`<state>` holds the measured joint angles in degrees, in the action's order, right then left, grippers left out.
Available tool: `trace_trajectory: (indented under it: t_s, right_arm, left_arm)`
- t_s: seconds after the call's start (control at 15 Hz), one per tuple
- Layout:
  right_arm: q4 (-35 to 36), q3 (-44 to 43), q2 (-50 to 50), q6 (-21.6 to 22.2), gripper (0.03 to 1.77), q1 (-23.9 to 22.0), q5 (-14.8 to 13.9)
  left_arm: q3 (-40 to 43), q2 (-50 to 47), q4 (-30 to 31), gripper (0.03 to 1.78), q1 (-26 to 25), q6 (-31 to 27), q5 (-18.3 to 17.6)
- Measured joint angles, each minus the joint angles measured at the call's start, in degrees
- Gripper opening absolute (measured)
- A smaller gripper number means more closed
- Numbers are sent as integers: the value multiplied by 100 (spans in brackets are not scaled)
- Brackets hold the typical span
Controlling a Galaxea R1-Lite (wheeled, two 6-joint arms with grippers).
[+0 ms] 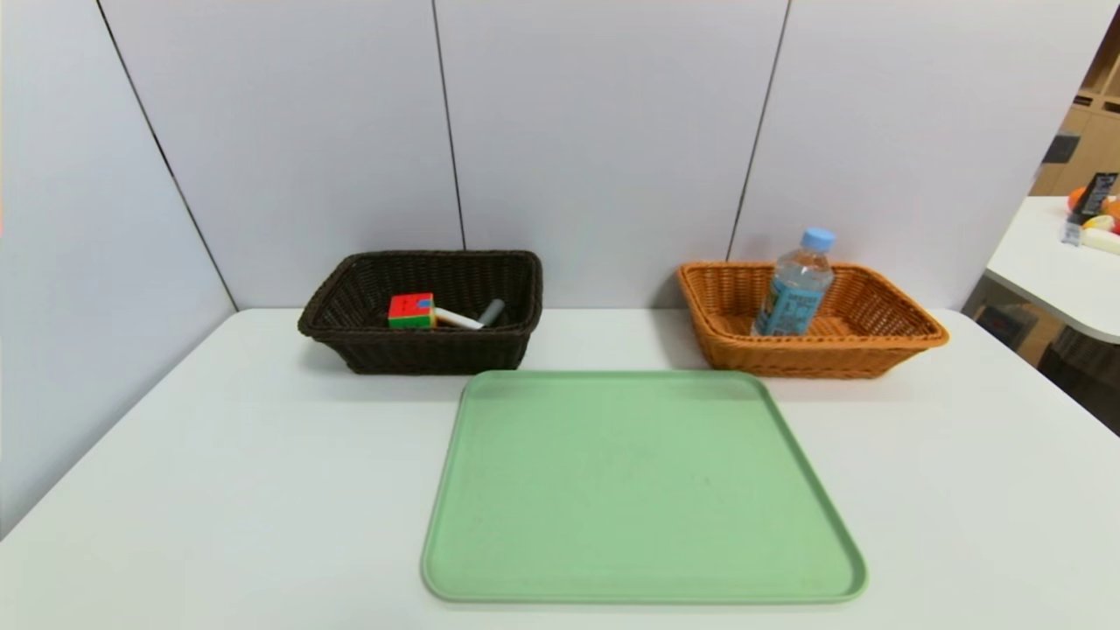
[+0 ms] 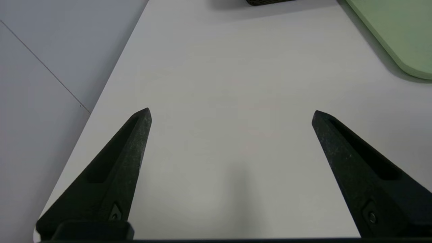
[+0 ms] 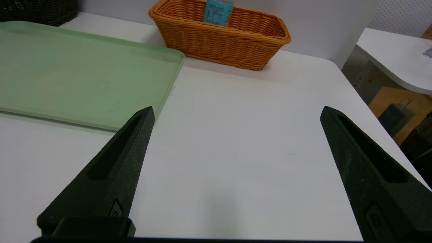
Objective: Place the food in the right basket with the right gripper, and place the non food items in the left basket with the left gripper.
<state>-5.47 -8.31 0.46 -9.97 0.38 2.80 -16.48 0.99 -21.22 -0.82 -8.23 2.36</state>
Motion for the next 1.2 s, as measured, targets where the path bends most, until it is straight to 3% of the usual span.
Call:
trace_trajectory:
  t_s: [0.2,0.47,0.67,0.8,1.2]
  right_arm:
    - [1009,695,-54,0,169,-2,11]
    - [557,820,-57,90,169,-5,20]
    - [542,820,-57,571,169,-5,-49]
    - [514,827,-57,599,169,-5,-196]
    - [536,831,-57,717,169,-5,-258]
  left_arm:
    - [560,-80,703,169,5,-12,-5]
    - [1379,-91,1866,169,5,21,-296]
    - [1549,-91,2018,169,-2,330,-374]
    - [1591,-94,2030,169,2,506,-316]
    - [1638,-99,2120,169,2,603,-280]
